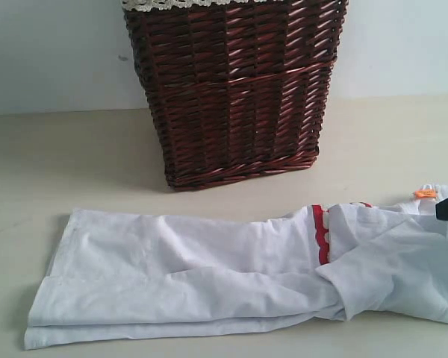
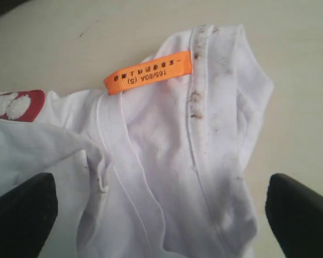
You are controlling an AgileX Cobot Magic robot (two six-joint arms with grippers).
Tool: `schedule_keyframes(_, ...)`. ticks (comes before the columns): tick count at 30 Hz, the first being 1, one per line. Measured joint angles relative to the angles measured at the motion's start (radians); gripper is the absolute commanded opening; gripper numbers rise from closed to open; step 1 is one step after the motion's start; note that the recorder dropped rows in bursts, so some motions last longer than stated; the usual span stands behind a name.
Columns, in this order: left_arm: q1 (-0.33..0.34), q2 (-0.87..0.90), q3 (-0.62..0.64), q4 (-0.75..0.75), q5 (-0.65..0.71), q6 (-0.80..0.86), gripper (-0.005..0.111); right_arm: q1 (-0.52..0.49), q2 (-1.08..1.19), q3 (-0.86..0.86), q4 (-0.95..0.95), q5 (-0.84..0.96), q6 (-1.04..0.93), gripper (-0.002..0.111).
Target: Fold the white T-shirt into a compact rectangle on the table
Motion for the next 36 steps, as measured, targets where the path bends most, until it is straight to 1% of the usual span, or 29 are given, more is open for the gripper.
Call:
schedule_keyframes(8, 0.0, 0.0, 0.0, 0.0, 0.0, 0.0, 0.011, 0.0, 0.0, 0.0, 0.012, 0.023, 0.042, 0.105)
schedule_keyframes(11, 0.0, 0.0, 0.0, 0.0, 0.0, 0.0, 0.011, 0.0, 0.0, 0.0, -0.05, 0.035, 0.045, 0.105)
schedule_keyframes(14, 0.0, 0.0, 0.0, 0.0, 0.0, 0.0, 0.011, 0.0, 0.0, 0.0, -0.121, 0.005, 0.045, 0.105)
schedule_keyframes(18, 0.0, 0.0, 0.0, 0.0, 0.0, 0.0, 0.011, 0.0, 0.014, 0.0, -0.149, -0.02, 0.045, 0.105)
schedule_keyframes(28, 0.0, 0.0, 0.0, 0.0, 0.0, 0.0, 0.011, 0.0, 0.069, -0.002, -0.137, 0.009, 0.042, 0.105)
schedule_keyframes(36, 0.0, 0.0, 0.0, 0.0, 0.0, 0.0, 0.011, 0.0, 0.144, -0.017, -0.072, 0.13, -0.02, 0.104)
